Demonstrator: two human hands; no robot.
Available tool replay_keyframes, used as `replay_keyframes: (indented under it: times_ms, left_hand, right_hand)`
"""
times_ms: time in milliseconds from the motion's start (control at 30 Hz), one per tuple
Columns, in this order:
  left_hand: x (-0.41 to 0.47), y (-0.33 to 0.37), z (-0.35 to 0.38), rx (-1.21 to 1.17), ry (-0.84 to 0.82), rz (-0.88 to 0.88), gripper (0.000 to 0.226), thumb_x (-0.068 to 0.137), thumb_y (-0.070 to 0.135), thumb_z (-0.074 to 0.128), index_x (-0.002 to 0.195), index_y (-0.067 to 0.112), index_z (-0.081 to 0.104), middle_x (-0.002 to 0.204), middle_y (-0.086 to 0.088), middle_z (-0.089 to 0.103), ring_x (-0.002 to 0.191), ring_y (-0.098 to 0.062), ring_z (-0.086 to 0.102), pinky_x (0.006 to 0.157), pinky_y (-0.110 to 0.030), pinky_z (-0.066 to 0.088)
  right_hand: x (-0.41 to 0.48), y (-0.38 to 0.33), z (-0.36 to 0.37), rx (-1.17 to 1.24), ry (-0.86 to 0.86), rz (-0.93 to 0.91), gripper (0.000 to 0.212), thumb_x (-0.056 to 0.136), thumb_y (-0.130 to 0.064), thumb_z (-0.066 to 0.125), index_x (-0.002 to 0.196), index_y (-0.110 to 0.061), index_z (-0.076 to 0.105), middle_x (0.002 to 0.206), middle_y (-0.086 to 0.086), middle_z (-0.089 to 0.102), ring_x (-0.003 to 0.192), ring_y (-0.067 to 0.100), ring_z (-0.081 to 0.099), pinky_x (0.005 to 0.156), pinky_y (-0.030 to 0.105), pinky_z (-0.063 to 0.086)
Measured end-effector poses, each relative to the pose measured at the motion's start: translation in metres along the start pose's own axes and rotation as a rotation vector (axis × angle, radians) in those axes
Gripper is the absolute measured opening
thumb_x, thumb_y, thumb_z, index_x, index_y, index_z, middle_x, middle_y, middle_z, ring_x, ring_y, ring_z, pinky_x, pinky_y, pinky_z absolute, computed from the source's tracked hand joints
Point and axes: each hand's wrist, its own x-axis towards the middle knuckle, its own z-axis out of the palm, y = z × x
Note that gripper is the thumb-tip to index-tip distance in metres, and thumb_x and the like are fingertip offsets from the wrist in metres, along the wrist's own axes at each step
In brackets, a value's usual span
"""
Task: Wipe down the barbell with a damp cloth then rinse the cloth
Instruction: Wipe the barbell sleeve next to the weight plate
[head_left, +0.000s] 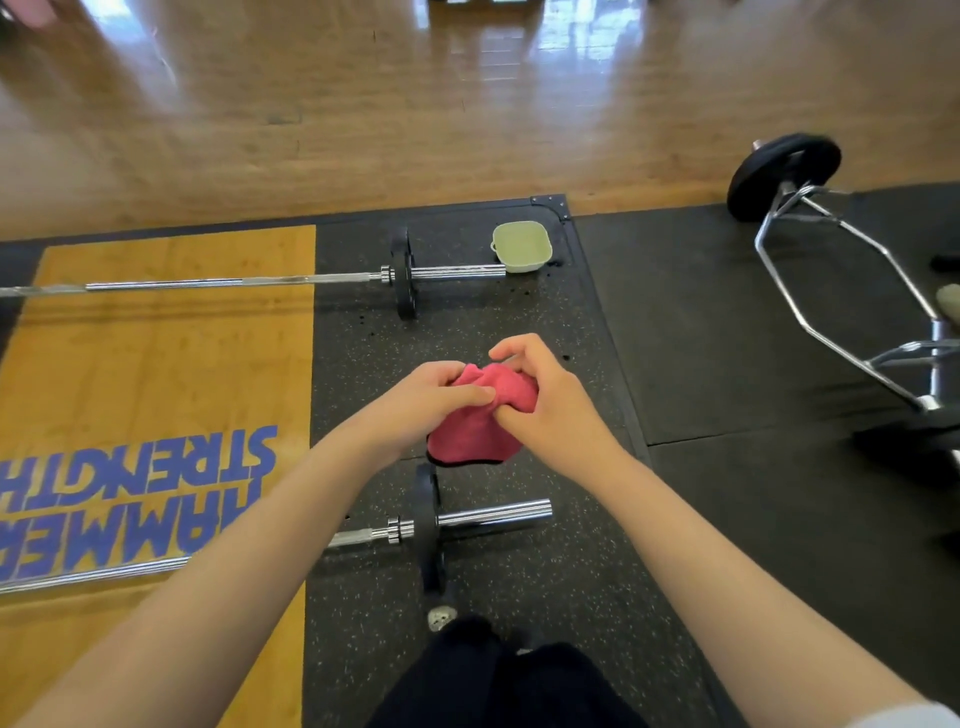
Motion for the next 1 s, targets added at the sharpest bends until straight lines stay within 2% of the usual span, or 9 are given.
replay_keyframes:
  times_ms: [100, 267, 400, 600, 733, 1000]
  left_hand:
    - [0.012, 0.003, -0.018, -0.015, 0.004, -0.001, 0.041, 0.077, 0.033, 0.067, 0.102, 0.001, 0.064, 0.096, -0.01, 0.068, 0.089, -0.019, 0.061, 0.092, -0.047, 0.046]
    - [0.041, 0.009, -0.039, -0.015, 0.016, 0.0, 0.016, 0.089, 0.017, 0.064, 0.102, 0.009, 0.066, 0.102, -0.01, 0.07, 0.093, -0.02, 0.064, 0.097, -0.045, 0.046]
    - [0.072, 0.02, -0.045, -0.018, 0.026, -0.009, 0.022, 0.09, 0.015, 0.063, 0.109, 0.005, 0.066, 0.108, -0.013, 0.07, 0.105, -0.03, 0.065, 0.1, -0.047, 0.047]
    - [0.147, 0.054, -0.038, -0.07, 0.085, -0.018, 0.024, 0.089, 0.014, 0.063, 0.112, 0.007, 0.065, 0.109, -0.011, 0.07, 0.106, -0.027, 0.065, 0.101, -0.047, 0.046]
    - [0.213, 0.089, -0.024, -0.146, 0.136, -0.004, 0.02, 0.088, 0.012, 0.064, 0.108, 0.012, 0.066, 0.108, -0.008, 0.071, 0.103, -0.024, 0.066, 0.098, -0.042, 0.049]
    - [0.3, 0.148, -0.019, -0.286, 0.155, 0.001, 0.019, 0.089, 0.007, 0.06, 0.107, 0.011, 0.066, 0.108, -0.008, 0.071, 0.099, -0.019, 0.067, 0.092, -0.034, 0.05]
  right_hand:
    - [0.022, -0.005, 0.006, 0.013, 0.005, 0.005, 0.039, 0.082, -0.005, 0.061, 0.111, -0.028, 0.048, 0.097, -0.007, 0.066, 0.088, 0.01, 0.062, 0.078, 0.03, 0.052]
    - [0.055, -0.005, 0.006, 0.046, 0.007, 0.002, 0.035, 0.082, -0.003, 0.061, 0.107, -0.026, 0.048, 0.095, -0.005, 0.066, 0.084, 0.011, 0.062, 0.074, 0.031, 0.052]
    - [0.086, 0.006, -0.007, 0.067, -0.001, 0.01, 0.035, 0.082, -0.003, 0.061, 0.104, -0.027, 0.048, 0.095, -0.004, 0.066, 0.087, 0.013, 0.063, 0.076, 0.033, 0.053]
    - [0.153, 0.032, -0.058, 0.062, -0.047, -0.01, 0.034, 0.082, -0.003, 0.063, 0.104, -0.025, 0.049, 0.09, -0.007, 0.065, 0.079, 0.004, 0.06, 0.068, 0.017, 0.047]
    - [0.211, 0.048, -0.115, 0.025, -0.101, -0.041, 0.034, 0.081, -0.001, 0.062, 0.104, -0.023, 0.048, 0.084, -0.011, 0.062, 0.071, -0.001, 0.056, 0.065, 0.012, 0.043]
    - [0.301, 0.067, -0.192, 0.004, -0.192, -0.049, 0.034, 0.083, -0.002, 0.063, 0.109, -0.018, 0.048, 0.082, -0.002, 0.063, 0.068, 0.009, 0.055, 0.063, 0.022, 0.045]
